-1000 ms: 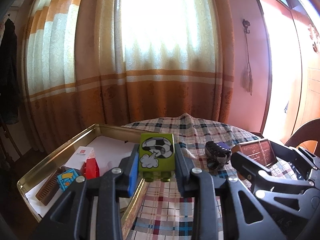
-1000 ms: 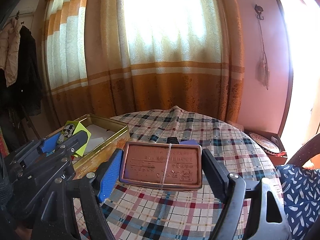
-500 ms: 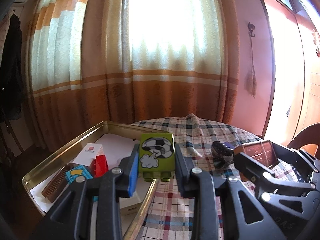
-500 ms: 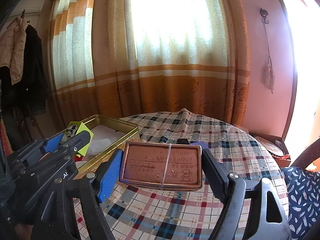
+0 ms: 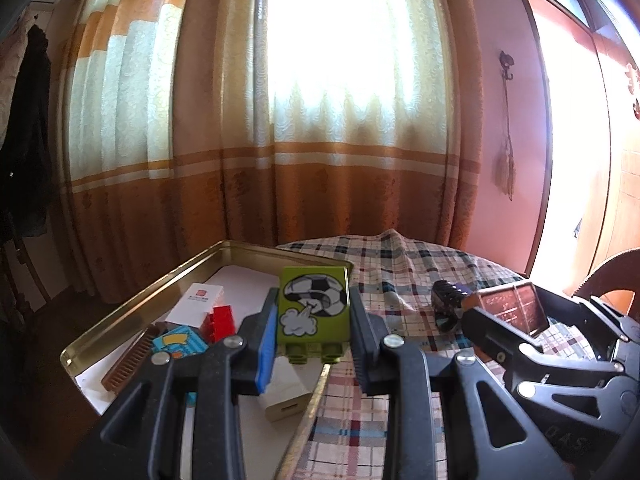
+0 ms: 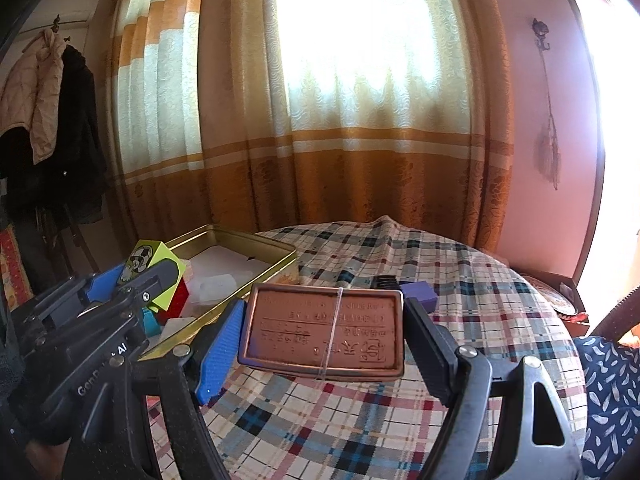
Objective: Organize rigid objects
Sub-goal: 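Carry the green block with the left gripper while the right carries the copper plate toward the tray, then lower the green block and copper plate into the gold tray and open both grippers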
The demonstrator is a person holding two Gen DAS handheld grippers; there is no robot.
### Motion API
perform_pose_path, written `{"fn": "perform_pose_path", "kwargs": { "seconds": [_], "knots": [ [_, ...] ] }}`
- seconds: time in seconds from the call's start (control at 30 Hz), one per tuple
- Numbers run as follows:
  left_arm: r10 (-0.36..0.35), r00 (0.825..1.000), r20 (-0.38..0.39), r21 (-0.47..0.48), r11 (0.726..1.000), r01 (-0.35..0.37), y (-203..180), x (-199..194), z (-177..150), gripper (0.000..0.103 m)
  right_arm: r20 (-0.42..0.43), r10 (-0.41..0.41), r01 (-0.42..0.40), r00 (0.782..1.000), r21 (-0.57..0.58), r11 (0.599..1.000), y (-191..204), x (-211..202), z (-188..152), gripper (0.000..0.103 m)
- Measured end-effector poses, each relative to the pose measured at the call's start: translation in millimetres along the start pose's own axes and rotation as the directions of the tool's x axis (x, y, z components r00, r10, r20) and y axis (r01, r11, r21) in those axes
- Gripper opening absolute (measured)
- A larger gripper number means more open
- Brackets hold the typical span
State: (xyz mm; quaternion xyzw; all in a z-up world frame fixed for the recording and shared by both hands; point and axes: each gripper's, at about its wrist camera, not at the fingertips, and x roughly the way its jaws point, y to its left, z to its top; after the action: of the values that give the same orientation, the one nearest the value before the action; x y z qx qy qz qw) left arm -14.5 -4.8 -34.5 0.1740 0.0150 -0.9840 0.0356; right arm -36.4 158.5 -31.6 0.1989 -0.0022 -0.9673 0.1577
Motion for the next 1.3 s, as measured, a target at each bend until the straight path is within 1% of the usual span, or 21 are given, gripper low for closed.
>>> {"fn": "perform_pose_path", "kwargs": {
  "seconds": [0.1, 0.2, 0.3, 0.37, 0.47, 0.53, 0.67, 0.73, 0.87, 0.97, 1.0, 1.03, 1.07, 1.13, 1.2, 1.3],
  "knots": [
    [-0.005, 1.0, 0.006, -0.024, 1.0, 0.005, 11, -5, 4, 0.03, -0.008, 0.016, -0.016, 1.0, -0.003, 1.0, 5, 1, 0, 0.08],
    [-0.003, 1.0, 0.012, -0.032, 0.999, 0.004, 23, -12, 12, 0.03, -0.026, 0.054, -0.054, 0.998, -0.003, 0.999, 13, 4, 2, 0.08],
    [0.029, 1.0, 0.008, -0.036, 0.999, -0.029, 42, -16, 19, 0.03, -0.026, 0.092, -0.092, 0.995, 0.009, 0.996, 22, 6, 10, 0.08],
    [0.066, 0.998, -0.001, -0.041, 0.997, -0.066, 58, -15, 22, 0.03, -0.025, 0.111, -0.111, 0.993, 0.0, 0.994, 32, 9, 15, 0.08],
    [0.119, 0.992, -0.029, -0.06, 0.991, -0.121, 85, -9, 23, 0.03, -0.047, 0.159, -0.16, 0.986, -0.018, 0.987, 52, 18, 24, 0.08],
    [0.15, 0.987, -0.058, -0.073, 0.985, -0.154, 103, -2, 23, 0.03, -0.075, 0.19, -0.194, 0.979, -0.048, 0.98, 71, 27, 27, 0.08],
    [0.184, 0.976, -0.116, -0.081, 0.978, -0.194, 125, 13, 18, 0.03, -0.124, 0.222, -0.235, 0.967, -0.097, 0.967, 98, 44, 24, 0.08],
    [0.2, 0.97, -0.135, -0.095, 0.972, -0.214, 135, 19, 15, 0.03, -0.158, 0.245, -0.263, 0.957, -0.108, 0.959, 110, 54, 22, 0.08],
    [0.202, 0.966, -0.164, -0.104, 0.97, -0.22, 144, 26, 11, 0.03, -0.219, 0.269, -0.301, 0.938, -0.128, 0.945, 125, 69, 14, 0.08],
    [0.209, 0.961, -0.18, -0.103, 0.968, -0.229, 143, 30, 9, 0.031, -0.276, 0.301, -0.345, 0.913, -0.124, 0.931, 133, 77, 7, 0.08],
    [0.21, 0.96, -0.183, -0.102, 0.967, -0.231, 143, 32, 10, 0.034, -0.28, 0.3, -0.345, 0.912, -0.126, 0.93, 134, 78, 5, 0.081],
    [0.212, 0.959, -0.186, -0.103, 0.967, -0.233, 143, 32, 9, 0.042, -0.28, 0.304, -0.349, 0.911, -0.127, 0.928, 134, 77, 4, 0.085],
    [0.214, 0.959, -0.185, -0.105, 0.966, -0.236, 143, 32, 10, 0.046, -0.28, 0.316, -0.361, 0.906, -0.125, 0.924, 134, 76, 4, 0.089],
    [0.229, 0.958, -0.174, -0.114, 0.962, -0.25, 143, 29, 11, 0.068, -0.267, 0.33, -0.372, 0.906, -0.128, 0.919, 131, 69, 5, 0.09],
    [0.235, 0.958, -0.166, -0.122, 0.959, -0.256, 143, 24, 14, 0.076, -0.246, 0.318, -0.36, 0.916, -0.151, 0.921, 124, 58, 6, 0.09],
    [0.227, 0.961, -0.158, -0.129, 0.96, -0.248, 138, 19, 17, 0.081, -0.224, 0.287, -0.329, 0.931, -0.177, 0.928, 105, 45, 6, 0.09]
  ]
}}
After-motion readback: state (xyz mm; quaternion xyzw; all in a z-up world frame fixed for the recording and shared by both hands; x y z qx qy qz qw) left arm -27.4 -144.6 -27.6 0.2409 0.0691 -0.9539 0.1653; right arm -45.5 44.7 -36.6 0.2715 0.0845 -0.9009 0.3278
